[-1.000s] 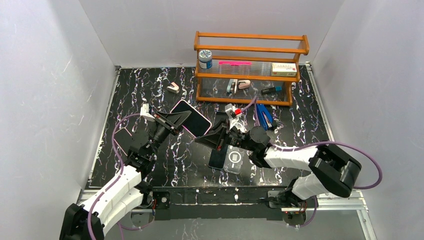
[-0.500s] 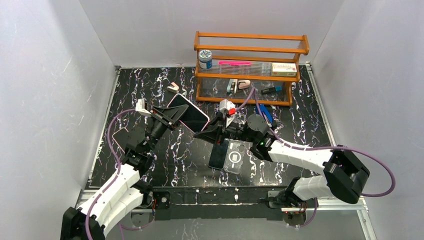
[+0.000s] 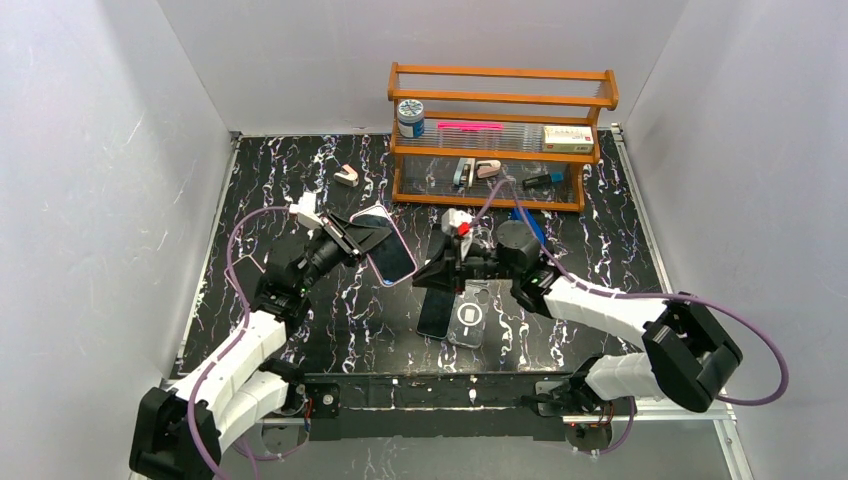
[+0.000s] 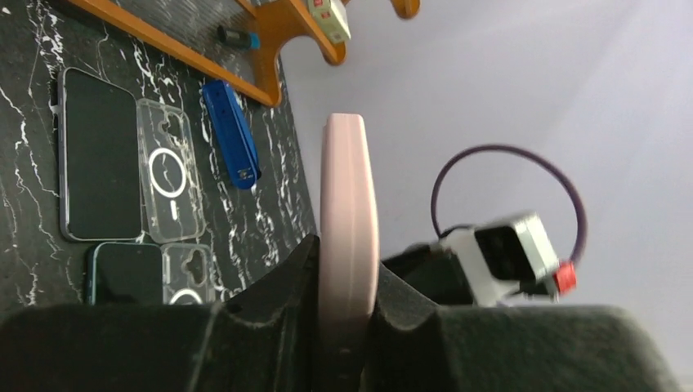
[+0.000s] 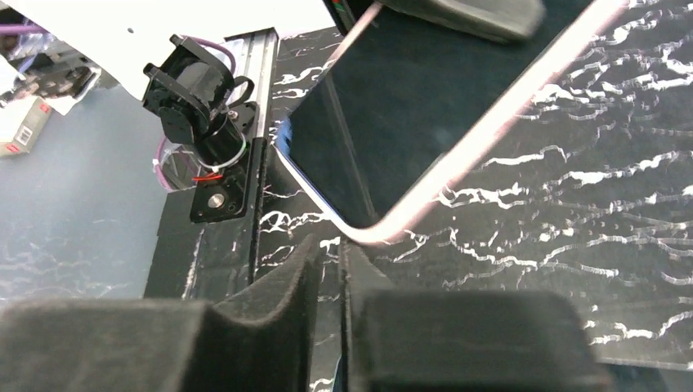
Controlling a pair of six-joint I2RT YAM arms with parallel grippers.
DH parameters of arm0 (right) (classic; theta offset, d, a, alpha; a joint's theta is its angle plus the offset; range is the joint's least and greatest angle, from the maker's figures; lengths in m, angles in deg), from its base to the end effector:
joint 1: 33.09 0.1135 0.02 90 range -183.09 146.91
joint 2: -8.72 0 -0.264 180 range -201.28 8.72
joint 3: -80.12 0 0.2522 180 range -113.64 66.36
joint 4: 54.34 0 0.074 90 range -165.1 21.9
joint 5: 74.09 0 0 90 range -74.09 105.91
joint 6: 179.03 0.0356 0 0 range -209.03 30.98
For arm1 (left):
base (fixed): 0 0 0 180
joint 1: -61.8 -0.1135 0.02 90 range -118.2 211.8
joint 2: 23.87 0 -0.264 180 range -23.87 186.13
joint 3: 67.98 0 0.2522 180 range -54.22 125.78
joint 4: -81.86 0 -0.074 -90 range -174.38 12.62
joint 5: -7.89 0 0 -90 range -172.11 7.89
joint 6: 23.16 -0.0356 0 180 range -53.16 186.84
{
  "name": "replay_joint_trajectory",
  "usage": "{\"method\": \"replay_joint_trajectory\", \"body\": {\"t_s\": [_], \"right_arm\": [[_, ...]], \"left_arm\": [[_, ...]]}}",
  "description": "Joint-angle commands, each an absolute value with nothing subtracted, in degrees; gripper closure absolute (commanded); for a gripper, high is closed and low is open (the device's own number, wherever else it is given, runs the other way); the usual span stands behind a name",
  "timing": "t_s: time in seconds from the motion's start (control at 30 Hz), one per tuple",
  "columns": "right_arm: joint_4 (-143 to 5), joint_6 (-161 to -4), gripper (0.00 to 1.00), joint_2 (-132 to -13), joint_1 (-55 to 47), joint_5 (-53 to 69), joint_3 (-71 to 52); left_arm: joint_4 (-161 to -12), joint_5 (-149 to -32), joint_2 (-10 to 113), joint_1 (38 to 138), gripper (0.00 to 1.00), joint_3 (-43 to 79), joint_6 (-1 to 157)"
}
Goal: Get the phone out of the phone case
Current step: Remove the phone case from the phone.
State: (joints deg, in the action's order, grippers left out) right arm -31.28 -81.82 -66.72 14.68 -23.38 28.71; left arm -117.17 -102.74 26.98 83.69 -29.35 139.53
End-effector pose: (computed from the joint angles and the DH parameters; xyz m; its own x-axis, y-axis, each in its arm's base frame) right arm 0.1752 0.2266 0.2646 -0.1366 -0.0060 -0.9906 -0.9893 0.0525 0.1361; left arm 0.1868 -0.0886 0.2776 -0.6103 -0.7177 -0.3353 0.3055 0.1774 -0.9355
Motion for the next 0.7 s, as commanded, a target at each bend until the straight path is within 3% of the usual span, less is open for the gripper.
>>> {"method": "replay_joint_trajectory", "body": {"t_s": [0.0,0.1,0.27,0.53,0.67], "right_arm": [[-25.9,-71.2,0.69,-62.5,9.2,-30.8,31.4],[-24.7,-66.5,0.48,-61.7,7.9,-35.0,31.9],[-24.2,-64.3,0.32,-63.5,7.9,-39.1,29.7],[-21.5,-61.6,0.33,-69.0,9.2,-44.0,25.3],[-20.4,-62.0,0.39,-70.7,10.7,-44.8,23.5]], "left_arm": [[-118.1,-116.6,27.7,81.0,1.0,-24.1,127.7],[-115.8,-122.5,29.5,80.7,1.0,-21.3,122.6],[-115.8,-129.4,31.3,80.7,1.0,-19.2,120.5],[-117.3,-131.9,30.5,80.8,1.0,-18.2,120.8],[-120.1,-132.5,30.6,81.5,1.0,-18.4,122.8]]}}
